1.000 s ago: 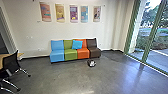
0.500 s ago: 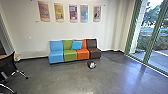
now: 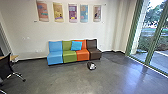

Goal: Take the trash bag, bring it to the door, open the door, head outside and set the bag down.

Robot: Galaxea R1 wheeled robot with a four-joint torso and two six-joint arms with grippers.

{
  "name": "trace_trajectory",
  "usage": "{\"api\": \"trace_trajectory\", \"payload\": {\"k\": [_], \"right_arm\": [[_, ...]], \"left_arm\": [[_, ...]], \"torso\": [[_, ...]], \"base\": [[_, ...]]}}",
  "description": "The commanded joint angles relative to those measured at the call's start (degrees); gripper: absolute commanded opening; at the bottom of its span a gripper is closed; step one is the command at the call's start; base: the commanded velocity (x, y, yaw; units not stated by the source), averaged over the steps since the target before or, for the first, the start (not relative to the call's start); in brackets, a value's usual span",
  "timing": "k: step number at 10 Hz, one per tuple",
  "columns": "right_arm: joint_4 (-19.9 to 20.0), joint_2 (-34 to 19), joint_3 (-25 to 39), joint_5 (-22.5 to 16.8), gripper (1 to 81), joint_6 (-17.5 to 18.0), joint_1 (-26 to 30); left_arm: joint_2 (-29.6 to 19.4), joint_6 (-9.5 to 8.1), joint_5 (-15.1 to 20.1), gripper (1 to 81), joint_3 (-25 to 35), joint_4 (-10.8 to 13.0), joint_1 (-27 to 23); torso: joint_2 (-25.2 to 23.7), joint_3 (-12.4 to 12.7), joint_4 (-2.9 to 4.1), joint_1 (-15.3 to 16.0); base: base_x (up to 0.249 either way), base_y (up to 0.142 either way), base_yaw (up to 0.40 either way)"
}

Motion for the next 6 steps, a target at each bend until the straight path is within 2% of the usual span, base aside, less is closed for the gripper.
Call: {"api": "trace_trajectory", "payload": {"k": [1, 3, 6], "right_arm": [[-0.03, -0.01, 0.29, -3.77, 81.1, -0.17, 2.26], [-0.03, -0.09, 0.29, -3.77, 81.1, -0.25, 2.26], [-0.03, -0.09, 0.29, -3.77, 81.1, -0.25, 2.34]], "left_arm": [[0.03, 0.0, 3.05, 81.1, 0.22, -0.23, -3.62], [0.03, 0.0, 3.05, 81.1, 0.22, -0.23, -3.54], [0.12, -0.09, 3.14, 81.1, 0.22, -0.23, -3.62]], "torso": [[0.0, 0.0, 0.0, 0.0], [0.0, 0.0, 0.0, 0.0], [0.0, 0.0, 0.0, -0.02]], "base": [[0.188, 0.0, 0.0], [0.19, 0.0, 0.0], [0.19, -0.04, 0.0]]}}
